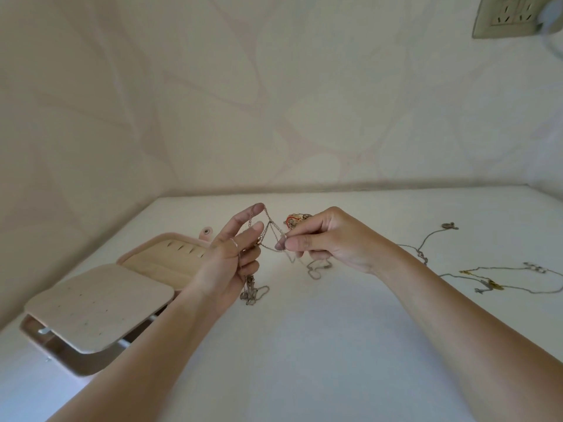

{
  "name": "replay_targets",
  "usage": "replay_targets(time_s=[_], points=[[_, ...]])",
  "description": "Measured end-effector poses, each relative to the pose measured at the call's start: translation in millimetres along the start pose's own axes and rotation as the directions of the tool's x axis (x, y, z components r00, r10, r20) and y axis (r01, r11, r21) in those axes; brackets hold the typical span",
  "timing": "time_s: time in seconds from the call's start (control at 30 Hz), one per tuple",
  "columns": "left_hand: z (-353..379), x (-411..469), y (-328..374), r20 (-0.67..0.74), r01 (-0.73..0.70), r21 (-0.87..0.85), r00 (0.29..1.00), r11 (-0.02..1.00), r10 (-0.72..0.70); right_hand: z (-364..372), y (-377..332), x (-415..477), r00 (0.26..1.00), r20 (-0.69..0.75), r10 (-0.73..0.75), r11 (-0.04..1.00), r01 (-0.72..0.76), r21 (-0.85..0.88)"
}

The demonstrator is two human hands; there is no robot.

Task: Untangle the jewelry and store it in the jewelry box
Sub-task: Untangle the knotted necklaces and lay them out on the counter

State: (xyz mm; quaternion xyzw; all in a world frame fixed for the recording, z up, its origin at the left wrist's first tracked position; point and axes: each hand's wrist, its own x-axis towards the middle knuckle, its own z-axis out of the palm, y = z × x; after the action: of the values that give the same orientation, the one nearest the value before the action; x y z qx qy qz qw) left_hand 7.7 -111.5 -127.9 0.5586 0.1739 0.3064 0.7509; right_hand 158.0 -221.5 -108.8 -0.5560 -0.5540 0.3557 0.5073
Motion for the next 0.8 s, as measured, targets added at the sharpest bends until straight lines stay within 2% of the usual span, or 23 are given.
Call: replay_targets(time_s=[0.1, 0.2, 0.3, 0.43, 0.5, 0.57, 0.63, 0.7, 0.8], points=[[1.5, 0.2, -2.3, -0.017, -0.020, 0.060, 1.000, 0.998, 0.021, -3.5, -2.1, -2.4, 0.999, 0.038, -0.002, 0.997, 0.005, -0.073], [-0.6, 1.3, -2.3, -0.035, -0.018, 0.021, 0.999, 1.000, 0.019, -5.6, -2.8, -4.1, 0.999, 0.038, 0.005, 0.998, -0.003, -0.071], [-4.0, 1.1, 0.8, -0.022, 0.004, -0.018, 1.000, 1.000, -0.005, -9.2, -3.2, -4.0, 0.995, -0.074, 0.061, 0.997, -0.065, -0.052], [-6.3, -1.1, 5.0, 0.003, 0.008, -0.033, 1.000, 0.999, -0.007, -12.1, 3.6, -1.4, 0.958, -0.264, 0.110, 0.980, -0.149, -0.133], [-7.9, -0.7, 5.5, -0.008, 0.011, -0.046, 1.000, 0.999, -0.011, -18.2, 9.1, 1.7, 0.910, -0.398, 0.114, 0.982, -0.163, -0.092], [-10.6, 1.2, 5.7, -0.028, 0.010, -0.073, 1.000, 0.997, -0.012, -30.0, 10.2, 3.4, 0.829, -0.550, 0.095, 0.989, -0.141, -0.043], [-13.4, 3.0, 7.0, -0.056, 0.002, -0.095, 0.998, 0.996, -0.007, -45.7, 7.4, 0.5, 0.729, -0.684, 0.040, 0.982, -0.156, -0.108], [-15.3, 4.1, 8.1, -0.081, -0.007, -0.103, 0.997, 0.995, -0.001, -61.8, 6.1, -6.4, 0.643, -0.766, -0.025, 0.922, -0.281, -0.265], [-14.8, 4.7, 6.6, -0.110, -0.015, -0.047, 0.994, 0.999, 0.010, -83.2, 14.3, -14.1, 0.572, -0.820, -0.022, 0.748, -0.535, -0.393]])
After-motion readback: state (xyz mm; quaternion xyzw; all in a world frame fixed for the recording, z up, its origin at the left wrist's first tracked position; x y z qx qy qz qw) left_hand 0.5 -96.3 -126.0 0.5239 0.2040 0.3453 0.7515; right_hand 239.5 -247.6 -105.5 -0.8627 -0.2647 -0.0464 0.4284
